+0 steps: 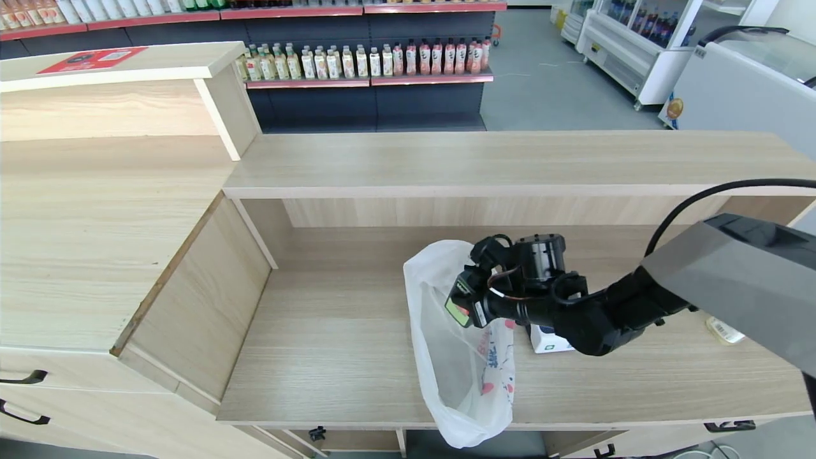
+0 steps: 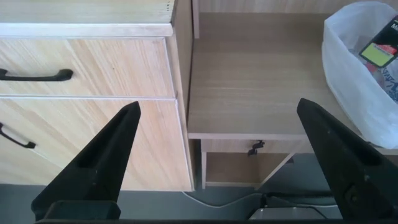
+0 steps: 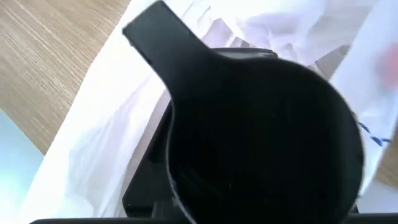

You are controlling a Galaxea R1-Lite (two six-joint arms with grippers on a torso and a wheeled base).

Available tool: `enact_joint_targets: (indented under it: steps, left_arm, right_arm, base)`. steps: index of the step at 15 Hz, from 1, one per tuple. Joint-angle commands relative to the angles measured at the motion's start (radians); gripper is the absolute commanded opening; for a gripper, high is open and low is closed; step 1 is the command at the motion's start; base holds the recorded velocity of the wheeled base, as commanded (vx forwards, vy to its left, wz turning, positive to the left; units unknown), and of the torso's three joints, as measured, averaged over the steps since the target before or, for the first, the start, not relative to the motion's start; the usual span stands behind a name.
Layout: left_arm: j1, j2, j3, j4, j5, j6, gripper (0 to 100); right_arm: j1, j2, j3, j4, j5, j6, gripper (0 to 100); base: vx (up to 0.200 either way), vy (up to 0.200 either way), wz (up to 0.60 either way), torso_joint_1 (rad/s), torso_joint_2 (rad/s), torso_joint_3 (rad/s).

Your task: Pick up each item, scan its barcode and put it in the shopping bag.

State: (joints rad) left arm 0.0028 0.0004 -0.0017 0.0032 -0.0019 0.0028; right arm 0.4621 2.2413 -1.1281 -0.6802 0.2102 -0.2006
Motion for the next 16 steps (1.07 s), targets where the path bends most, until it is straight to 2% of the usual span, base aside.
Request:
enact_joint_targets:
  steps: [1,4,10,11,13,15,16]
  left_arm:
    - [0.000,0.000,0.000,0.000,0.000,0.000,100]
    - [0.000,0.000,0.000,0.000,0.000,0.000,100]
    - [0.000,0.000,0.000,0.000,0.002,0.002,100]
    - [0.000,0.000,0.000,0.000,0.002,0.002,100]
    - [0.000,0.000,0.000,0.000,0.002,0.002,100]
    - [0.000,0.000,0.000,0.000,0.002,0.026,100]
    - [0.000,0.000,0.000,0.000,0.002,0.026,100]
  right_arm:
    - [0.001,0.086,-0.025,-0.024,0.000,-0.016,0]
    - [-0.003,0.147,-0.056,-0.078,-0.020,-0.080,0]
    - [0.003,0.205,-0.093,-0.088,-0.057,-0.085,0]
    - [0.003,0.213,-0.093,-0.090,-0.057,-0.085,100]
    - [0.004,0.212,-0.098,-0.099,-0.054,-0.075,100]
    - [0.015,0.181,-0.096,-0.153,-0.048,-0.005,100]
    - [0.016,0.155,-0.102,-0.151,-0.041,0.040,100]
  base:
    - [0.000,0.000,0.00,0.000,0.00,0.000]
    - [0.000,0.000,0.00,0.000,0.00,0.000]
    - [0.000,0.000,0.00,0.000,0.00,0.000]
    - [0.000,0.000,0.00,0.000,0.00,0.000]
    - [0.000,0.000,0.00,0.000,0.00,0.000]
    - [0.000,0.000,0.00,0.000,0.00,0.000]
    - [0.000,0.000,0.00,0.000,0.00,0.000]
